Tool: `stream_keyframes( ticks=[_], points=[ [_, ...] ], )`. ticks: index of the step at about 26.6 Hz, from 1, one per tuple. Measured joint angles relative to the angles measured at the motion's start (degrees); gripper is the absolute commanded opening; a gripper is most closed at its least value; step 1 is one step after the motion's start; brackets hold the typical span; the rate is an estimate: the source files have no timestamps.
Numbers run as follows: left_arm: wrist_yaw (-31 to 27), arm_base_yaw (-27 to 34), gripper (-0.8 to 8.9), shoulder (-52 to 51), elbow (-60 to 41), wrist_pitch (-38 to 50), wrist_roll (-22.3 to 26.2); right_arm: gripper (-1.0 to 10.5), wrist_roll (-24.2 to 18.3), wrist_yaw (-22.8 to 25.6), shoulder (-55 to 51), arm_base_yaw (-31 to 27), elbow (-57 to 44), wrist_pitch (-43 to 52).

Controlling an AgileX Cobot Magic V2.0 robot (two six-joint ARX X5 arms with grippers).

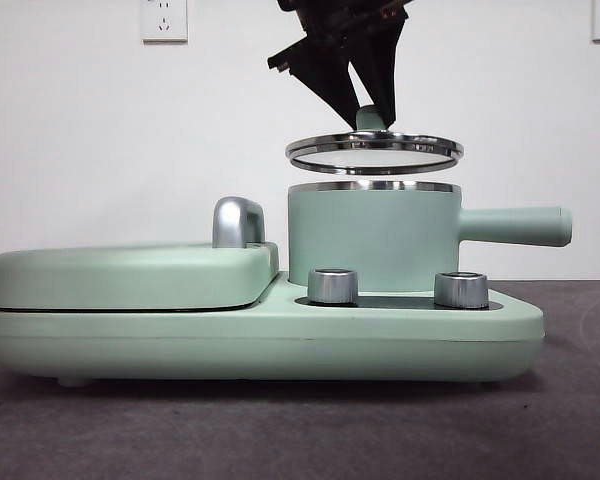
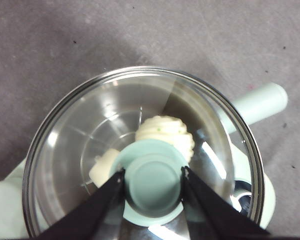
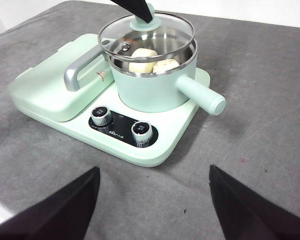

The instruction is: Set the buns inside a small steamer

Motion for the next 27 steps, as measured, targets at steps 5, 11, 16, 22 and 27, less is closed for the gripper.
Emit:
stream_keyframes(
  ticks=[5,11,16,22,27],
  points=[
    [0.02,0.0,1.18,0.42,0.0,0.74,0.2,3.5,0.0,0.02,0.0,0.0,0.0,0.0],
    [0.02,0.0,1.18,1.25,0.0,1.95,0.37,3.5,0.0,0.02,0.0,0.0,0.0,0.0],
    [0.02,0.72,1.13,1.25,0.0,1.88,0.37,3.5,0.0,0.02,0.0,0.0,0.0,0.0],
    [1.05,0.92,1.13,1.25,0.0,1.88,0.26,3.5,0.0,0.02,0.0,0.0,0.0,0.0],
    [1.86,0.92,1.13,1.75,0.0,1.81,0.11,3.5,0.0,0.02,0.0,0.0,0.0,0.0]
  ],
)
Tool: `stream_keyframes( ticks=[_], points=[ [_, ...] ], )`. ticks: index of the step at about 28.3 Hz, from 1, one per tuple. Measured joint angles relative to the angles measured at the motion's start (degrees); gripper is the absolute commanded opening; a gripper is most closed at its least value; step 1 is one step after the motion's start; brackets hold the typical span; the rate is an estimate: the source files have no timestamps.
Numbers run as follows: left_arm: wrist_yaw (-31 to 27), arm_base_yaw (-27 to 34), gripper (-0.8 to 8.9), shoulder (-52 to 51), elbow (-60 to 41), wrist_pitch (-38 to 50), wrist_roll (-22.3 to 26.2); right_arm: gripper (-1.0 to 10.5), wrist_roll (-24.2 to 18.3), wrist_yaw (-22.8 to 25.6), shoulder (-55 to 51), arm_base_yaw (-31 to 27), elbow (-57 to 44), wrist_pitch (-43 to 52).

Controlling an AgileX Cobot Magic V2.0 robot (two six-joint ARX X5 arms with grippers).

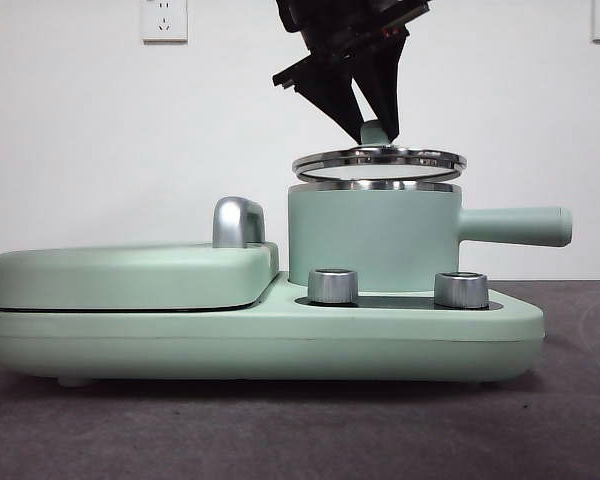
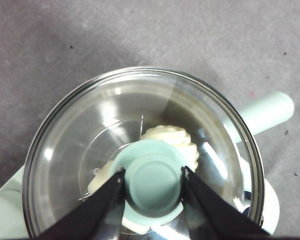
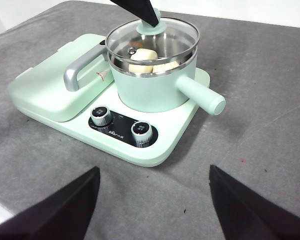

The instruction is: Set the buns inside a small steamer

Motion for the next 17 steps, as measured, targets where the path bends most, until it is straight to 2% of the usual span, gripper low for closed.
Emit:
stream_keyframes(
  ticks=[6,11,17],
  points=[
    [0.09,0.22,1.12,1.22,0.0,-0.37,-0.02,3.5,0.0,0.0,0.0,0.0,0.0,0.0],
    [0.02,0.26,0.59,1.29,0.02,-0.48,0.02,3.5,0.0,0.0,0.0,0.0,0.0,0.0],
    [-2.01,0.09,0.59,1.29,0.22,-0.96,0.0,3.5,0.07,0.02,0.0,0.0,0.0,0.0]
  ],
)
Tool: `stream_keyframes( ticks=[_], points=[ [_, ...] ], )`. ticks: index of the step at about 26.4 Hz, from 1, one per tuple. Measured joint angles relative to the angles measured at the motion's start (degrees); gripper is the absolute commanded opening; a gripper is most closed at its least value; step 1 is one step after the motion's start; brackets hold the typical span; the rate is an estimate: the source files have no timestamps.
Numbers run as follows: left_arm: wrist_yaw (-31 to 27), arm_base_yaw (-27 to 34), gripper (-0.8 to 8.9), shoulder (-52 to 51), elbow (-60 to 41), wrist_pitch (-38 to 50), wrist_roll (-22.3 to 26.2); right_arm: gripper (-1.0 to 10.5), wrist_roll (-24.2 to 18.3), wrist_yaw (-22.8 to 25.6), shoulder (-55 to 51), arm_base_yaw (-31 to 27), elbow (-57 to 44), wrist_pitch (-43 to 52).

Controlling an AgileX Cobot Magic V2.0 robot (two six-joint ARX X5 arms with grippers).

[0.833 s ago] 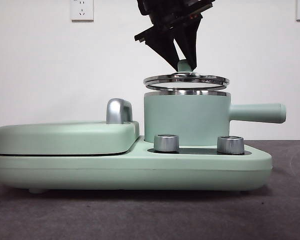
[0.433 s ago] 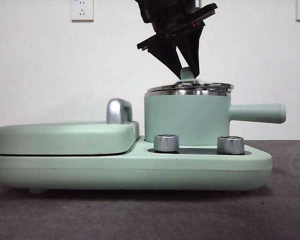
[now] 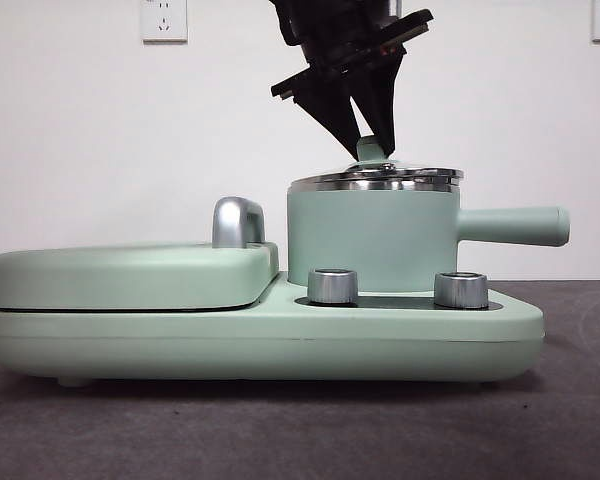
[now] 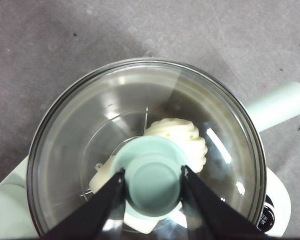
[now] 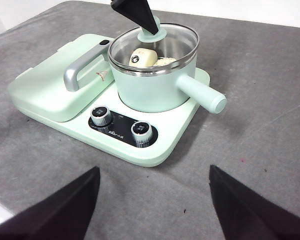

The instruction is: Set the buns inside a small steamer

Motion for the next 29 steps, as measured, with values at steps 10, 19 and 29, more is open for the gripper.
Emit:
stream_keyframes(
  ticks=[10,19,29],
  points=[
    [-1.51,-0.11,5.04,-0.83,0.33,-2.49,-1.07,3.5,0.0,0.0,0.0,0.0,0.0,0.0],
    [-1.4,-0.11,5.04,-25.2,-10.75,-9.64,-6.23,3.5,0.02,-1.84,0.0,0.0,0.0,0.0],
    [-1.4,-1.25,5.01,-62.03,-57.31,1.33,-10.54,3.5,0.22,-8.09,0.0,0.04,0.0,0.39]
  ],
)
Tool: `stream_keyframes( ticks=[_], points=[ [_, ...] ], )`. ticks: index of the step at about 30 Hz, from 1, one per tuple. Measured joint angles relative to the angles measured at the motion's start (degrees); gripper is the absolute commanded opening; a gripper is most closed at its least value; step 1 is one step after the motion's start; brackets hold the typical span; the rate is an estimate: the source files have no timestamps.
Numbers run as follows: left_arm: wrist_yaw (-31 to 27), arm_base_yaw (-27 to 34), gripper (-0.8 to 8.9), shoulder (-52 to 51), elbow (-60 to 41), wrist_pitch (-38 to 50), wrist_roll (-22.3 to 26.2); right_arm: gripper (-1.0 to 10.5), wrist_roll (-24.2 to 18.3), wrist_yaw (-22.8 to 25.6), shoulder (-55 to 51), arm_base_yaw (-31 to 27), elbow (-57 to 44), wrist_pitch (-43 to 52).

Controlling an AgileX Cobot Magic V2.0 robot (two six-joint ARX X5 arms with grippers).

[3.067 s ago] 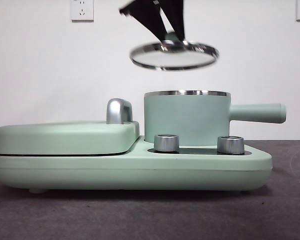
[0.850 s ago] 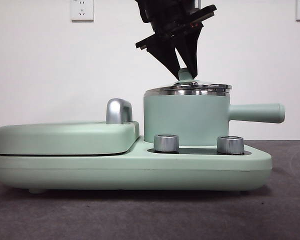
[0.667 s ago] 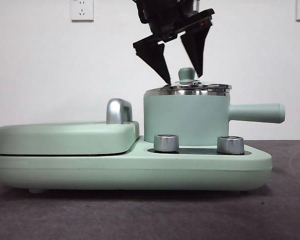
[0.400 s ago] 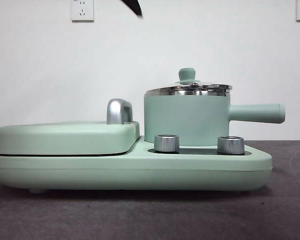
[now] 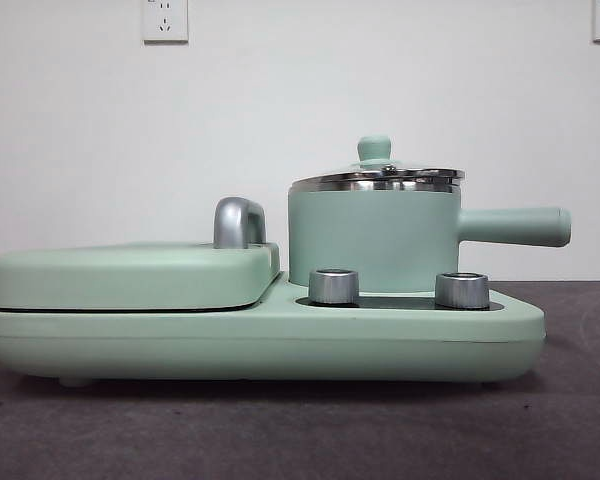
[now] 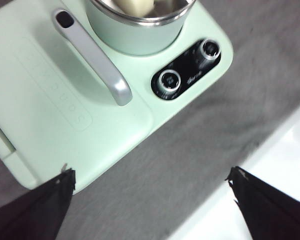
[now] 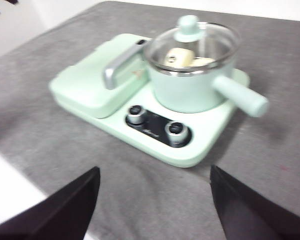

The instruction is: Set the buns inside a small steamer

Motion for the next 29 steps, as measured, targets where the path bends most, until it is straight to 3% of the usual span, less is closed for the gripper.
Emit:
stream_keyframes(
  ticks=[7,8,9,10,11,18,29],
  points=[
    [0.0,0.02,4.95,-26.88,-26.34,12.87,-6.16,3.4,-0.02,-1.33,0.0,0.0,0.0,0.02],
    [0.0,0.02,4.77,-30.01,-28.76,13.73,-6.95,2.8,-0.02,-1.33,0.0,0.0,0.0,0.02],
    [0.0,0.02,3.94,-33.53,-31.12,14.01,-7.74,1.2,0.04,-1.36,0.0,0.0,0.0,0.02],
    [-0.04,0.02,2.31,-36.72,-33.07,13.9,-8.63,-0.2,0.15,-1.36,0.0,0.0,0.0,0.0],
    [-0.04,0.02,0.14,-39.8,-34.47,13.46,-9.27,0.3,0.15,-1.33,0.0,0.0,0.0,0.0],
    [-1.66,0.09,0.1,-49.22,-36.59,14.27,-11.34,0.2,0.13,-1.18,0.0,0.0,0.0,0.37],
    [-1.68,0.09,0.1,-51.08,-36.59,15.58,-11.37,0.2,0.13,-0.92,0.0,0.0,0.0,0.42]
  ],
)
